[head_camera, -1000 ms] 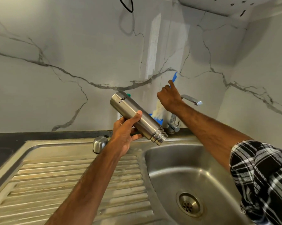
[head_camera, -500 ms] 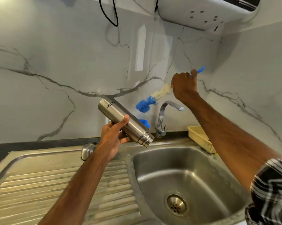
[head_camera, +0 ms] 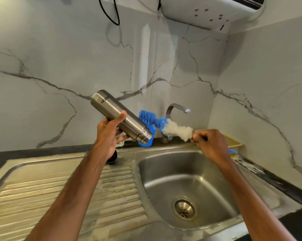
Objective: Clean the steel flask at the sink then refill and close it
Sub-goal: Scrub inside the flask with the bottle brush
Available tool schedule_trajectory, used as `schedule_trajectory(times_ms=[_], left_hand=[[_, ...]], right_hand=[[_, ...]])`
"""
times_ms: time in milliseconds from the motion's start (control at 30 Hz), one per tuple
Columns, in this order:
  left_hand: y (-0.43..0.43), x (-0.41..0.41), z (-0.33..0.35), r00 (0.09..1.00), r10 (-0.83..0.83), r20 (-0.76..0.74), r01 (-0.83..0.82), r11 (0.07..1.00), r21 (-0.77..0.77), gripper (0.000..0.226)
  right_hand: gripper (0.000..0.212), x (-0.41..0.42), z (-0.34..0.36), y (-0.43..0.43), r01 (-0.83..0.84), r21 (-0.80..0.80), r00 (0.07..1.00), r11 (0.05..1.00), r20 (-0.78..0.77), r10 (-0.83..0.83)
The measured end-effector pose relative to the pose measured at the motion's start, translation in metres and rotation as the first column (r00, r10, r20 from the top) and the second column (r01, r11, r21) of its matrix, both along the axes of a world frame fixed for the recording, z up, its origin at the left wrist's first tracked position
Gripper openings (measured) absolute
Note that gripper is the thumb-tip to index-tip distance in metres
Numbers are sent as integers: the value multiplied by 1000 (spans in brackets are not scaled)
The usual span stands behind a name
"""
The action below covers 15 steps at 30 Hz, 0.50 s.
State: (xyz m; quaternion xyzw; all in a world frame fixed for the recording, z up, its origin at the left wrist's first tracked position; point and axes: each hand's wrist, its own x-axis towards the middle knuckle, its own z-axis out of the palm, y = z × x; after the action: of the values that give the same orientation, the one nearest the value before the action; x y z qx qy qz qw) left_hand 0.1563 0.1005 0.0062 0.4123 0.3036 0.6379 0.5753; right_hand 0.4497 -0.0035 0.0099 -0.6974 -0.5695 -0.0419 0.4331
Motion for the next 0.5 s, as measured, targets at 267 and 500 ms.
schedule_trajectory(times_ms=[267,500], left_hand=[[4,-8,-2,996,80,25,-80,997,-8,32],[12,-21,-6,976,196,95,-192,980,-50,54]], right_hand=[[23,-10,-87,11,-192,-121,912,974,-388,131],[20,-10,-103,16,-256,-76,884,964,-422,202]])
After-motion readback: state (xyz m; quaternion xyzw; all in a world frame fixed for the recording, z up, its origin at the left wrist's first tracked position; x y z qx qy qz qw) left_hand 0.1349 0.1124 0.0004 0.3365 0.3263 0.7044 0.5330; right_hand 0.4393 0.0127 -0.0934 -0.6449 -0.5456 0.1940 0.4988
